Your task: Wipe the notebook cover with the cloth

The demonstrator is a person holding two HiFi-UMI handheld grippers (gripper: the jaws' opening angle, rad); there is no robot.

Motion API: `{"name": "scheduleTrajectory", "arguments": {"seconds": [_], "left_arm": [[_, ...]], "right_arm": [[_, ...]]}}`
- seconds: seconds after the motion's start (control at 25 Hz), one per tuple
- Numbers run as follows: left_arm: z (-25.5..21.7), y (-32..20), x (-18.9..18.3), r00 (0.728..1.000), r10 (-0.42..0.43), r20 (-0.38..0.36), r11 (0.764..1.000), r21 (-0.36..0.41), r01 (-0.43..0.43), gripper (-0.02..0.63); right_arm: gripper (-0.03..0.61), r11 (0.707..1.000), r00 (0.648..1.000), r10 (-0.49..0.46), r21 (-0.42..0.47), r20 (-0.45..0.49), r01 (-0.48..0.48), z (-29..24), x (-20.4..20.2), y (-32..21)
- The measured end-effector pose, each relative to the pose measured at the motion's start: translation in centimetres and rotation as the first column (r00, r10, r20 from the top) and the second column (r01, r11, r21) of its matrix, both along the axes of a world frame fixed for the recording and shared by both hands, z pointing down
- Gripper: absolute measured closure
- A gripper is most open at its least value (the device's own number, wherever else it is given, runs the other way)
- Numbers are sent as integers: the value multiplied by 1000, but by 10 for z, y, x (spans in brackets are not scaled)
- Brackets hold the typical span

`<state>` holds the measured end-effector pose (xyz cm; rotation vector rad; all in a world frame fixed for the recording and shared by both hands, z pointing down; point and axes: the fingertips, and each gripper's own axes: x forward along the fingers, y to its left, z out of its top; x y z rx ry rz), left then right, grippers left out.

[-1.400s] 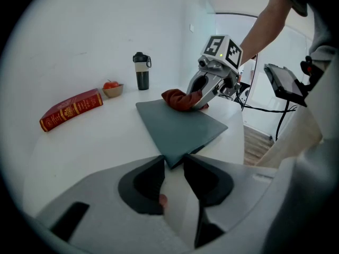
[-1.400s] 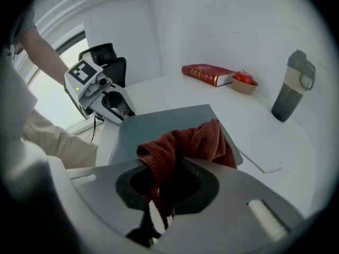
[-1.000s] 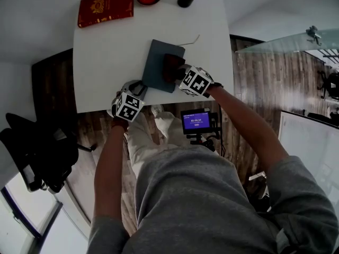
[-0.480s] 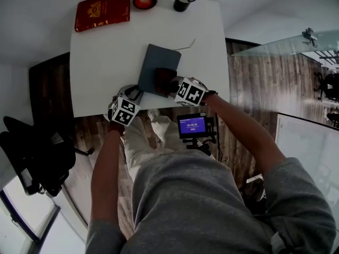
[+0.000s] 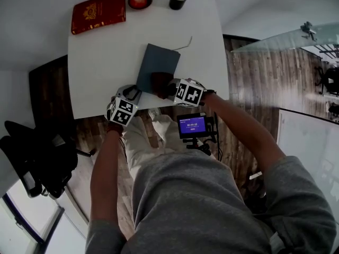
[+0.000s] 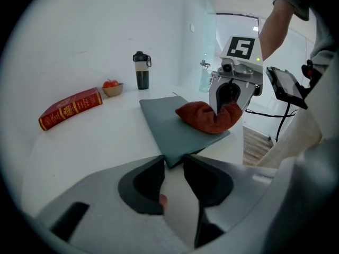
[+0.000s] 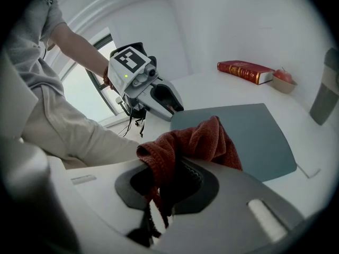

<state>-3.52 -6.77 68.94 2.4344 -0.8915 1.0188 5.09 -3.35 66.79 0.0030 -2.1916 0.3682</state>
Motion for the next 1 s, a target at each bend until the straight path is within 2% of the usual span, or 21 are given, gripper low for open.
{"name": "scheduleTrajectory", "arguments": {"seconds": [0.36, 0.52, 0.64, 0.72, 0.8, 0.92, 1.0], "left_arm": [[0, 1, 2, 1000, 2, -6, 1000, 5, -2, 495], [-2, 3, 1, 1000, -14, 1, 1000, 3, 14, 495], [-13, 6, 0, 996, -64, -60, 996, -65, 60, 483], [-30, 5, 3, 993, -69, -98, 997, -45, 65, 483], [-57, 1, 9, 985, -75, -152, 997, 17, 78, 485], [-108, -12, 16, 966, -99, -238, 983, 126, 132, 492], [-144, -21, 21, 949, -118, -293, 964, 196, 181, 499]], "right_arm": [[529, 1000, 1000, -11, -18, 19, 12, -2, 1, 5], [523, 994, 991, 83, -74, 101, -76, -14, 1, -4], [523, 986, 970, 164, -68, 182, -154, -37, 1, -15], [522, 978, 948, 208, -44, 243, -203, -59, 4, -23], [520, 963, 913, 262, -24, 314, -268, -85, 8, -33], [520, 928, 837, 332, 6, 435, -372, -129, 11, -46], [520, 895, 780, 359, 47, 512, -443, -162, 15, -56]]}}
